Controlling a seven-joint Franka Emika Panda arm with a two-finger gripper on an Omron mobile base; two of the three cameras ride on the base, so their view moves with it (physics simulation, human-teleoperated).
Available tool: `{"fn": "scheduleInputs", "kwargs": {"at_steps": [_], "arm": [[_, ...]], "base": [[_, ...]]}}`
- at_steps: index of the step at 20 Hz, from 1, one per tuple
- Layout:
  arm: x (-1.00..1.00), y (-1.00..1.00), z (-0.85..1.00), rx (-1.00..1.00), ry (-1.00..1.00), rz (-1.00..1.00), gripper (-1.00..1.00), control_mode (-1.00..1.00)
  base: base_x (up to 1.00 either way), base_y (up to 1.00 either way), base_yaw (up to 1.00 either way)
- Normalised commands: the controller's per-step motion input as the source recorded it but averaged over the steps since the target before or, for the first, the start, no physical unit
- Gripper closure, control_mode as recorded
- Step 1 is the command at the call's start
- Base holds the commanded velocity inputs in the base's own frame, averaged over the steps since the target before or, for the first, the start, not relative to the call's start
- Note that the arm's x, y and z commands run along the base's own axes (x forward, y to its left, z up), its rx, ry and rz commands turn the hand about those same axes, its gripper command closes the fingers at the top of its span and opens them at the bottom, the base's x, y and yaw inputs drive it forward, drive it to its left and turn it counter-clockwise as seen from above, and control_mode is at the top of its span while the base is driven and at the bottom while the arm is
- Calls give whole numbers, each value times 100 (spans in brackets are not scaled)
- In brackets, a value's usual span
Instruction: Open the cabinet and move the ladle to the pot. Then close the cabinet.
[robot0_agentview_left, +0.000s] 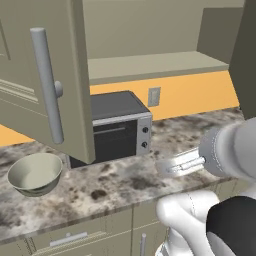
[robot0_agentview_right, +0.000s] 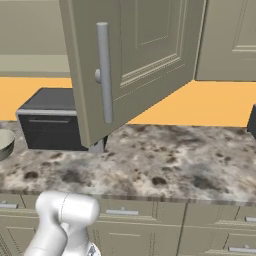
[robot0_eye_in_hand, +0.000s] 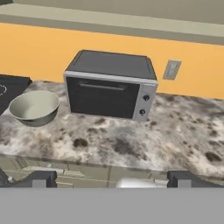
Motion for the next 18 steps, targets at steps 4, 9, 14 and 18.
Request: {"fn": "scheduleInputs", "kwargs": {"at_steps": [4,9,14,18], "arm": [[-1,48,27,0,-20,-6,-100,-100],[0,17,0,0,-34,-2,-100,-100],[0,10,0,0,-40,0,-100,-100],[-18,39,0,0,-36,0,-100,-100]], "base": [[0,0,0],[0,0,0],[0,0,0],[0,0,0]]}}
